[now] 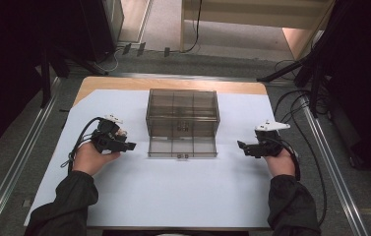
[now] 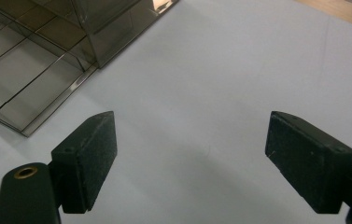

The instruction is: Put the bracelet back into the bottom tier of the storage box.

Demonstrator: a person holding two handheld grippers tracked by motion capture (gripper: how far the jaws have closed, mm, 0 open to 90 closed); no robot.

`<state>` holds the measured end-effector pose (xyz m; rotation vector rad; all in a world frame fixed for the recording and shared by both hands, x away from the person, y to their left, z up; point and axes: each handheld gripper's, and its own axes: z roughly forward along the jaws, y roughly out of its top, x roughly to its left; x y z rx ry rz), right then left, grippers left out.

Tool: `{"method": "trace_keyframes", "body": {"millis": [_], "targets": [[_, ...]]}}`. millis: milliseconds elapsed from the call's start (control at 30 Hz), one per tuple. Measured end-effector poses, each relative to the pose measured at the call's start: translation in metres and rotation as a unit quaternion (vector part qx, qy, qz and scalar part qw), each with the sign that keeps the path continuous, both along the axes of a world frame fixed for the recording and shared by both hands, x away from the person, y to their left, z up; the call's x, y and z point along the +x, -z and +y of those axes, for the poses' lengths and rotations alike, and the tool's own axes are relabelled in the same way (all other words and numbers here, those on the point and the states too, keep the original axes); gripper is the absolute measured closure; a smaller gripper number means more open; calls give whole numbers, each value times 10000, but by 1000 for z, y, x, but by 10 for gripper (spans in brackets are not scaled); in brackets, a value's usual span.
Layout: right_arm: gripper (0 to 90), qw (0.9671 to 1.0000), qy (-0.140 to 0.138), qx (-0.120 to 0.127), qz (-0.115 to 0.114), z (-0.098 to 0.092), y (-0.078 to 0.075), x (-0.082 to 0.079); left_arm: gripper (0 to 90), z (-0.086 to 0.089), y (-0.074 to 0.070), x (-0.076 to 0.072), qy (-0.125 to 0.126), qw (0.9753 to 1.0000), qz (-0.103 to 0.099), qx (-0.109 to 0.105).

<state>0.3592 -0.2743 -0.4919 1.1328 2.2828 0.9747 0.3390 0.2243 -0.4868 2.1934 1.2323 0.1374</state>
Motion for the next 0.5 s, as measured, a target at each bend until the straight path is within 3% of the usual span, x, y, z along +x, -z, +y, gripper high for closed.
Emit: {"method": "trace_keyframes", "body": {"millis": [67,500], "targets": [[176,10000,-4,-16,5,0,0,0,467,1,-2,-1,-42,9999,77,62],[175,9999,-113,-112,23,4,2,-1,423,3,-7,1,-1,9997,236,-14]]}}
